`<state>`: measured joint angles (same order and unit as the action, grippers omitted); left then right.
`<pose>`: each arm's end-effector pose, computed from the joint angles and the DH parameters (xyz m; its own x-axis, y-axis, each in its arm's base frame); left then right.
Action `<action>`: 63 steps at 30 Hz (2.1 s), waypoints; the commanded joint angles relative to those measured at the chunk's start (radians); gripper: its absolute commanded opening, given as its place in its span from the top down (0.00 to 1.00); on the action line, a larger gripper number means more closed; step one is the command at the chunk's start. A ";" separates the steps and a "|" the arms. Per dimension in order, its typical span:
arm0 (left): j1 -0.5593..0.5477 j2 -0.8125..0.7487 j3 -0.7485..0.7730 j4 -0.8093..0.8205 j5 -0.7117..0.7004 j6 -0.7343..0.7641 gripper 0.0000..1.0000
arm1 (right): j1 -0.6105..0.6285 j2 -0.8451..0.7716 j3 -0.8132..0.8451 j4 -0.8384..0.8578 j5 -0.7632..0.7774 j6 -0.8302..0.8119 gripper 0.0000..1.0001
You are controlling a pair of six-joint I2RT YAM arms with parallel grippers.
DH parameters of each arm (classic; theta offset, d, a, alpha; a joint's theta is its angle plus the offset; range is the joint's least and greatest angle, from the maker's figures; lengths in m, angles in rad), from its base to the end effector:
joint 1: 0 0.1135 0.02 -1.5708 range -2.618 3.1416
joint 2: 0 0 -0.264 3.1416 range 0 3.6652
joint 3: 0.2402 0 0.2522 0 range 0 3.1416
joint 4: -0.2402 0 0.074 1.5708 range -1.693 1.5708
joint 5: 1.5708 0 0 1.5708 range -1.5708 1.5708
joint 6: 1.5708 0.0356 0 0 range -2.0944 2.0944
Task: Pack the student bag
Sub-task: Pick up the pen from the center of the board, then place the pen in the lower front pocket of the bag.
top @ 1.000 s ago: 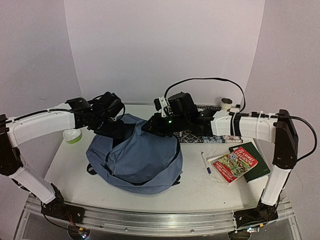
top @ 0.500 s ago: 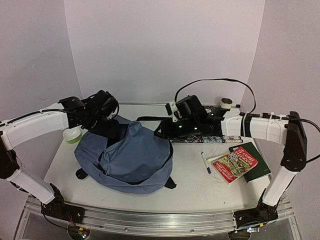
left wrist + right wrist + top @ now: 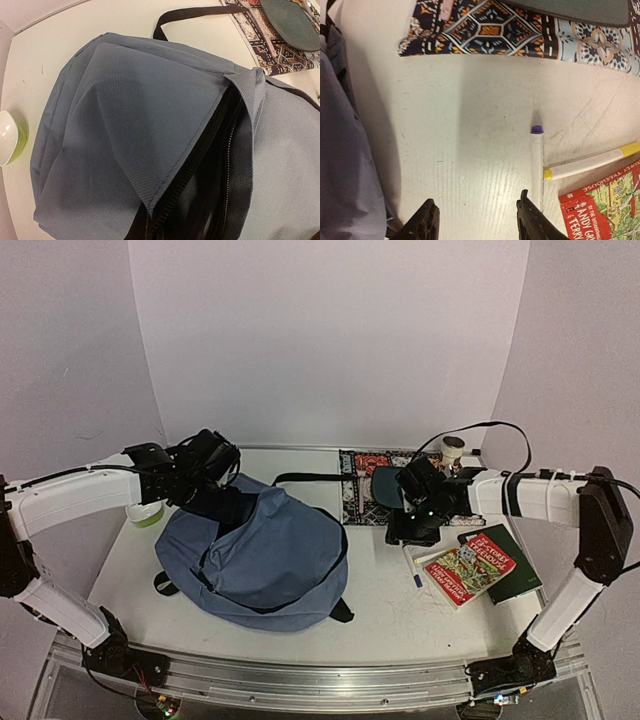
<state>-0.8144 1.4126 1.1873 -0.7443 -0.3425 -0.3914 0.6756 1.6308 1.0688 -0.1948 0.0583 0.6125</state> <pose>0.2087 -0.2037 0.2893 -0.7348 0.2551 -0.6285 0.2969 0.9541 0.0402 0.2781 0.2202 0.2221 -0.7783 0.1118 -0.6179 -0.1757 0.9059 0.3853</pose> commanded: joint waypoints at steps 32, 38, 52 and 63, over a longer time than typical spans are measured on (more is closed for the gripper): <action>0.045 0.084 0.248 -0.159 0.144 0.058 1.00 | -0.037 0.206 0.031 -0.167 -0.027 -0.073 1.00; 0.050 0.109 0.283 -0.191 0.194 0.049 1.00 | -0.036 0.078 0.067 -0.173 -0.051 -0.043 1.00; 0.054 0.188 0.320 -0.194 0.301 -0.063 1.00 | 0.163 -0.050 0.307 -0.073 -0.161 0.194 1.00; 0.054 0.197 0.344 -0.180 0.392 -0.083 1.00 | 0.272 0.107 0.363 0.327 -0.413 0.452 1.00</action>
<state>-0.7582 1.6241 1.4666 -0.9684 -0.0191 -0.4542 0.9232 1.6529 1.3706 -0.0362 -0.2261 0.9501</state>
